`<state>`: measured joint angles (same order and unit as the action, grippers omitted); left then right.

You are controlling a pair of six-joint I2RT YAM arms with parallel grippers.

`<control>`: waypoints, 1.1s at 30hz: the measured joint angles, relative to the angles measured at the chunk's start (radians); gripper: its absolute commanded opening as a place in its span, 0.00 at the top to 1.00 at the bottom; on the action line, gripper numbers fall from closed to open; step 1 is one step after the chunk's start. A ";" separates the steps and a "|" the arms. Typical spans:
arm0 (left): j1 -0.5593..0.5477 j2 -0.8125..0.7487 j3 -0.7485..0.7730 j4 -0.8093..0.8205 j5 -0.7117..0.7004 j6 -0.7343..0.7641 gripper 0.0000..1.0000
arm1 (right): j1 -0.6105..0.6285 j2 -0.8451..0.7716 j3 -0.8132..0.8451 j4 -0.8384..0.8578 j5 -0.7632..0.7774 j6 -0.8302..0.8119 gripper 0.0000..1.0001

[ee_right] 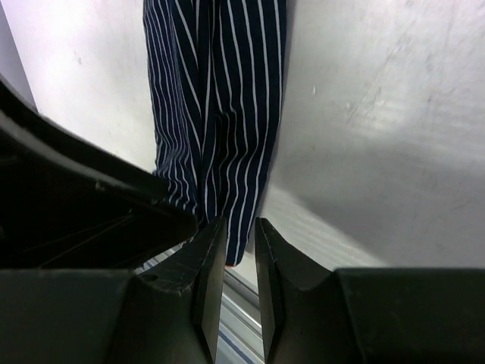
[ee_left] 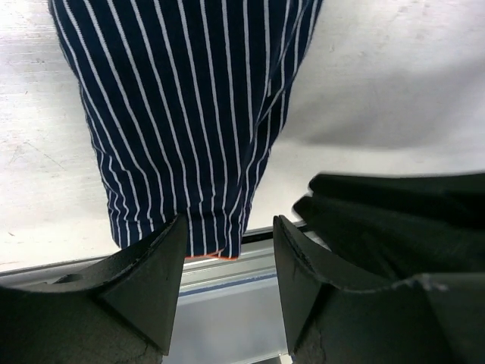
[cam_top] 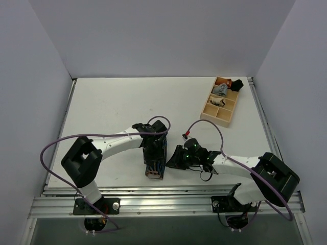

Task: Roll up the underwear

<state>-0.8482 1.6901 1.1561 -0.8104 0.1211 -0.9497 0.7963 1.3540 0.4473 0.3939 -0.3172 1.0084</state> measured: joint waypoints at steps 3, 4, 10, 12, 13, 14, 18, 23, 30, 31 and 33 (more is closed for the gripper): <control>-0.016 0.046 0.032 -0.026 -0.016 -0.010 0.44 | 0.039 0.001 -0.034 0.037 0.004 0.023 0.82; -0.021 0.060 0.039 -0.032 -0.019 -0.013 0.45 | 0.050 0.003 -0.046 0.050 0.005 0.032 0.82; -0.029 0.105 0.055 -0.066 -0.039 -0.031 0.66 | 0.095 0.035 -0.080 0.108 0.011 0.068 0.83; -0.029 0.112 0.055 -0.075 -0.043 -0.038 0.75 | 0.103 0.044 -0.080 0.128 0.017 0.075 0.84; -0.029 0.114 0.055 -0.078 -0.045 -0.041 0.84 | 0.107 0.050 -0.080 0.139 0.021 0.079 0.84; -0.029 0.115 0.055 -0.079 -0.046 -0.044 0.88 | 0.111 0.057 -0.080 0.148 0.025 0.085 0.85; -0.030 0.123 0.059 -0.078 -0.045 -0.047 0.98 | 0.129 0.098 -0.080 0.190 0.037 0.104 0.86; -0.037 0.126 0.060 -0.069 -0.045 -0.061 0.98 | 0.149 0.137 -0.080 0.246 0.044 0.126 0.87; -0.042 0.126 0.077 -0.093 -0.050 -0.070 0.76 | 0.172 0.159 -0.080 0.284 0.057 0.149 0.88; -0.042 0.126 0.092 -0.114 -0.061 -0.064 0.71 | 0.174 0.159 -0.080 0.284 0.060 0.151 0.88; -0.043 0.126 0.134 -0.160 -0.092 -0.056 0.61 | 0.174 0.159 -0.080 0.284 0.063 0.154 0.88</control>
<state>-0.8913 1.8160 1.2900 -0.9703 0.0292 -1.0058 0.9707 1.5127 0.3672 0.6777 -0.2539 1.1625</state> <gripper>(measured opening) 0.312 0.120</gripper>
